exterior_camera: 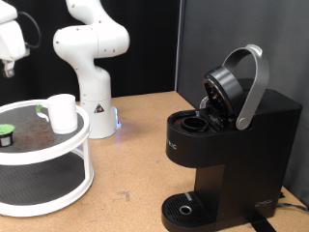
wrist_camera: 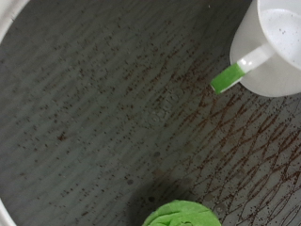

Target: Make a cup of coffee with the keurig machine

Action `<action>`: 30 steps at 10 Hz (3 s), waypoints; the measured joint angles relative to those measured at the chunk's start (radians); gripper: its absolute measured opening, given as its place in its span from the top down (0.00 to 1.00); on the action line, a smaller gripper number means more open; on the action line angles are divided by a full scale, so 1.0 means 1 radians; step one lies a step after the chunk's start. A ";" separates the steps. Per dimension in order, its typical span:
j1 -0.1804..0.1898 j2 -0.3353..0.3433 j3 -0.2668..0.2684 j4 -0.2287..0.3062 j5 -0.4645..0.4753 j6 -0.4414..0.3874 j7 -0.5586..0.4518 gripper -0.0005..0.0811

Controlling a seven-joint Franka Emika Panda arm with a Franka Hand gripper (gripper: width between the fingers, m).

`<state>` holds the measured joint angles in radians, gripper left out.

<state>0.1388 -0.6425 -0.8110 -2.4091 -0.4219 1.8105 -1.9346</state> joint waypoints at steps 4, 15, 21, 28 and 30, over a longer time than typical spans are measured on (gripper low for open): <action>0.073 0.099 -0.078 -0.033 0.021 0.133 -0.001 0.01; 0.112 0.216 -0.186 -0.070 0.080 0.300 -0.083 0.01; 0.178 0.299 -0.242 -0.077 0.107 0.363 -0.116 0.01; 0.227 0.379 -0.296 -0.084 0.159 0.432 -0.141 0.01; 0.238 0.388 -0.305 -0.084 0.169 0.433 -0.148 0.12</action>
<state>0.3765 -0.2544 -1.1158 -2.4926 -0.2530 2.2436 -2.0825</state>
